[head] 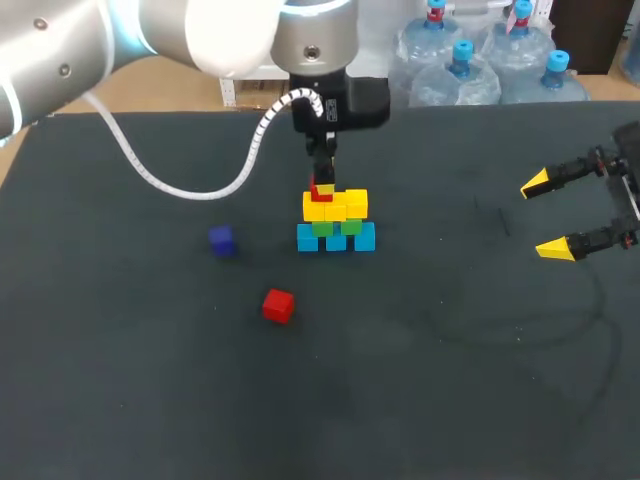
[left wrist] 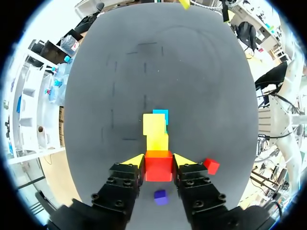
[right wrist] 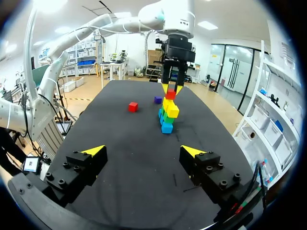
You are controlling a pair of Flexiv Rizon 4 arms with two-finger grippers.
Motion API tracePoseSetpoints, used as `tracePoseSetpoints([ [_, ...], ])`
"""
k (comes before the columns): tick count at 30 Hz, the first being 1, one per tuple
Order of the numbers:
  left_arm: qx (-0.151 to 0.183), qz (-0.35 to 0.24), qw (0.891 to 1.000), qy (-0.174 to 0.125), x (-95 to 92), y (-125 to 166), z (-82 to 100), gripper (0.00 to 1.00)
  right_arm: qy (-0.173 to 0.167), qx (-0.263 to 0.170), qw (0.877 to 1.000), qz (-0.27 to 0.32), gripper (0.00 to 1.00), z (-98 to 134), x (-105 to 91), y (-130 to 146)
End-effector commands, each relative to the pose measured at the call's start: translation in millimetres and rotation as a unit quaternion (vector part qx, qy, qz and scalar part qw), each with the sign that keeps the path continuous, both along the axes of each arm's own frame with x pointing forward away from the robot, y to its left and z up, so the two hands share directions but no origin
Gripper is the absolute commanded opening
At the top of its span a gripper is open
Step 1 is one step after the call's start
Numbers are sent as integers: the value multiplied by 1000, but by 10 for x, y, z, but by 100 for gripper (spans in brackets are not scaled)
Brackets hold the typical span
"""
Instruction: Place the blue cubes, place green cubes on the blue cubes, place the yellow cubes on the green cubes, then place the red cubes on the yellow cubes, and place purple cube on the red cubes.
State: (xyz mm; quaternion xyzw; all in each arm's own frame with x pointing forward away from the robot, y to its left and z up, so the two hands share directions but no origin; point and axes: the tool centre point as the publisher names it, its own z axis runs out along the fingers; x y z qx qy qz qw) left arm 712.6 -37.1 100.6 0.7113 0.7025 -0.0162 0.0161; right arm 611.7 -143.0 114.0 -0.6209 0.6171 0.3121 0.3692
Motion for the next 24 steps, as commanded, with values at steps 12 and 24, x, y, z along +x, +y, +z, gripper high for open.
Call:
tracePoseSetpoints([
  [12,2,-1,1000,1,40,-48,-22,0,0,0,1000,0,100,-7,6,6],
  [24,3,1,1000,5,13,-46,-46,0,0,0,1000,0,100,-7,6,6],
])
